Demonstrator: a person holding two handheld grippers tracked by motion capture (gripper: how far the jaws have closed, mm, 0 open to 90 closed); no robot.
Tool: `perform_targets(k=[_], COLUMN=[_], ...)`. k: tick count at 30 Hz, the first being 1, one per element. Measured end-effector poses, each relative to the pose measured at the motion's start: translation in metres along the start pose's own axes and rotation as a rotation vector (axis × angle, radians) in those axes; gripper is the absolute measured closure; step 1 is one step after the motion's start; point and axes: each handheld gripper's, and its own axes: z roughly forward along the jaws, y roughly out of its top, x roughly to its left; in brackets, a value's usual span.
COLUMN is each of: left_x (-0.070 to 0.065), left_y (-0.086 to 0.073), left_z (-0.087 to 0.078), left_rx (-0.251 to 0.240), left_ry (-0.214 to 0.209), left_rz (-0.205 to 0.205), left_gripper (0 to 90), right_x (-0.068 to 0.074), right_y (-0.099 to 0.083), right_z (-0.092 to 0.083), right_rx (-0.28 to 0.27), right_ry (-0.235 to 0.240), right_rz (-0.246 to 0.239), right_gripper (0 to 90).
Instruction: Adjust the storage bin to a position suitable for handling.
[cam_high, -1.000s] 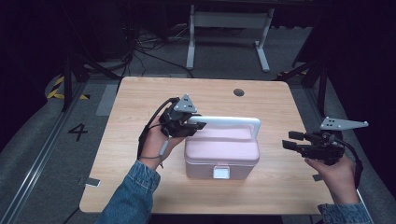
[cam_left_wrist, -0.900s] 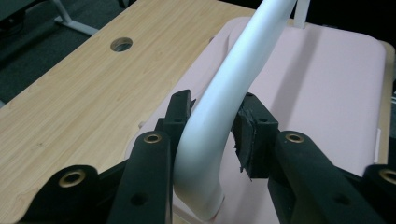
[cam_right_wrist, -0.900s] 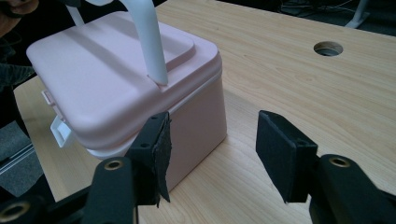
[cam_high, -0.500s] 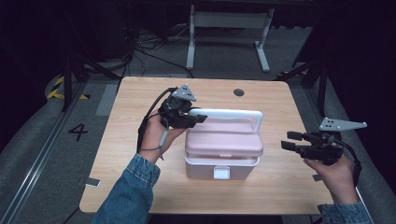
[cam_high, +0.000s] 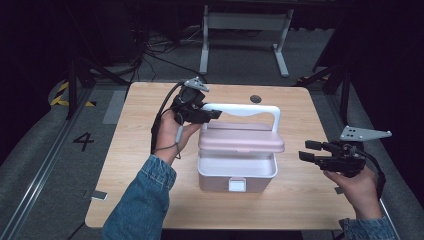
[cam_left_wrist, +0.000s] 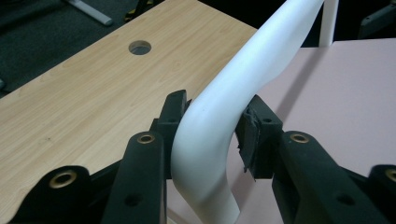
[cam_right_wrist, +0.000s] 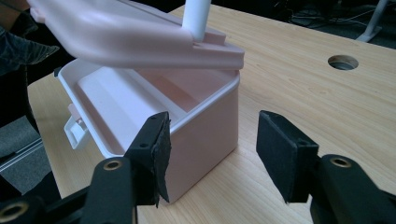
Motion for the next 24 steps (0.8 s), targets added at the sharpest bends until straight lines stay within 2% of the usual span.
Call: perform_targets(k=[4, 8, 11, 15, 16, 18, 24], left_x=[0.005, 0.01, 0.012, 0.012, 0.012, 0.013, 0.015], left_y=[0.005, 0.008, 0.01, 0.011, 0.01, 0.01, 0.011], left_z=[0.003, 0.005, 0.005, 0.005, 0.005, 0.005, 0.006], left_rx=[0.01, 0.008, 0.017, 0.019, 0.019, 0.02, 0.021], left_ry=[0.016, 0.013, 0.017, 0.019, 0.019, 0.019, 0.02], left_rz=[-0.01, -0.031, -0.026, -0.028, -0.029, -0.031, -0.035], left_gripper=[65.7, 65.5, 65.1, 65.0, 65.0, 65.0, 64.9], right_x=[0.002, 0.006, 0.008, 0.012, 0.013, 0.017, 0.028], right_y=[-0.001, -0.002, -0.004, -0.007, -0.007, -0.006, 0.0], right_z=[0.003, 0.008, 0.012, 0.016, 0.017, 0.02, 0.034], right_rx=[-0.016, -0.023, -0.034, -0.059, -0.061, -0.077, -0.13], right_ry=[0.009, -0.006, -0.006, 0.01, 0.011, 0.016, 0.086], right_rz=[-0.021, -0.064, -0.101, -0.132, -0.141, -0.147, -0.147], right_gripper=[46.7, 54.1, 65.4, 87.8, 89.7, 89.9, 90.0])
